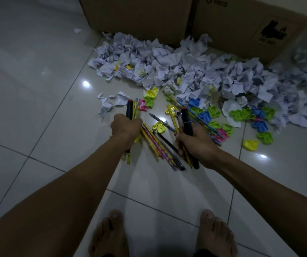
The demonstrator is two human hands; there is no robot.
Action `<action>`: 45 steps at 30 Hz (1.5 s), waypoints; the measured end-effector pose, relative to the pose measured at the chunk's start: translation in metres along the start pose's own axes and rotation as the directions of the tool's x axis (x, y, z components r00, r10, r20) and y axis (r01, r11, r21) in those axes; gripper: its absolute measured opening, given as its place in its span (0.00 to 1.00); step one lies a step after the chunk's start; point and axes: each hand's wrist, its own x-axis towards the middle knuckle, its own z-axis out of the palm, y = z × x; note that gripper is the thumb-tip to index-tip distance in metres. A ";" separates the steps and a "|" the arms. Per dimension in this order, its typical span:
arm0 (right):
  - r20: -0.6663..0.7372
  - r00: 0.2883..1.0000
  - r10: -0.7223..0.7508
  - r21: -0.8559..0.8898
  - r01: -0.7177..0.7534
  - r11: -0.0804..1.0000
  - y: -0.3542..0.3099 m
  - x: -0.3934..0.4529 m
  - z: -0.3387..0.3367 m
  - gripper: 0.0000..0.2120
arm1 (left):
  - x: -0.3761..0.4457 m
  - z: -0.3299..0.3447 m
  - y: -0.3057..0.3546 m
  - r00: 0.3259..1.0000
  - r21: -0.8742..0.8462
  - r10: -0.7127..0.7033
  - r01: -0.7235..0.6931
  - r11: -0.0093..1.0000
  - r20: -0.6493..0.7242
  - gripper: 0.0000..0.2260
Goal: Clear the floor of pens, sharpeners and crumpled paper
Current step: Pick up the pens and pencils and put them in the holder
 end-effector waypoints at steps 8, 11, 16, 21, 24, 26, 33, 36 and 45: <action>-0.164 0.982 -0.094 -0.262 0.048 0.964 0.019 0.013 0.011 0.12 | -0.008 -0.025 0.017 0.934 -0.352 0.000 0.134 0.926 0.357 0.05; -0.171 0.968 -0.186 -0.506 0.077 0.859 0.025 0.012 0.018 0.12 | -0.008 -0.029 0.011 0.941 -0.373 -0.024 0.158 0.914 0.339 0.02; -0.117 0.963 -0.242 -0.816 0.045 0.577 0.026 0.006 0.032 0.29 | -0.008 -0.037 -0.004 0.941 -0.402 -0.041 0.183 0.897 0.337 0.02; -0.063 0.960 -0.273 -0.904 0.061 0.422 0.017 0.009 0.049 0.40 | -0.002 -0.043 -0.019 0.940 -0.519 -0.066 0.242 0.820 0.334 0.03; -0.013 0.961 -0.277 -0.915 0.100 0.391 0.017 0.010 0.058 0.35 | 0.002 -0.048 -0.023 0.939 -0.538 -0.055 0.243 0.807 0.341 0.02; -0.011 0.965 -0.264 -0.907 0.102 0.409 0.017 0.010 0.061 0.30 | 0.002 -0.051 -0.024 0.936 -0.542 -0.045 0.241 0.805 0.350 0.02; -0.028 0.975 -0.222 -0.855 0.092 0.510 0.019 0.014 0.060 0.16 | 0.000 -0.054 -0.024 0.924 -0.522 0.000 0.216 0.825 0.383 0.03; -0.047 0.983 -0.176 -0.820 0.063 0.568 0.015 0.016 0.057 0.13 | -0.003 -0.052 -0.023 0.919 -0.504 0.005 0.211 0.838 0.393 0.04; -0.081 0.988 -0.129 -0.814 0.009 0.581 0.008 0.020 0.056 0.15 | -0.005 -0.049 -0.021 0.911 -0.485 0.015 0.205 0.850 0.412 0.03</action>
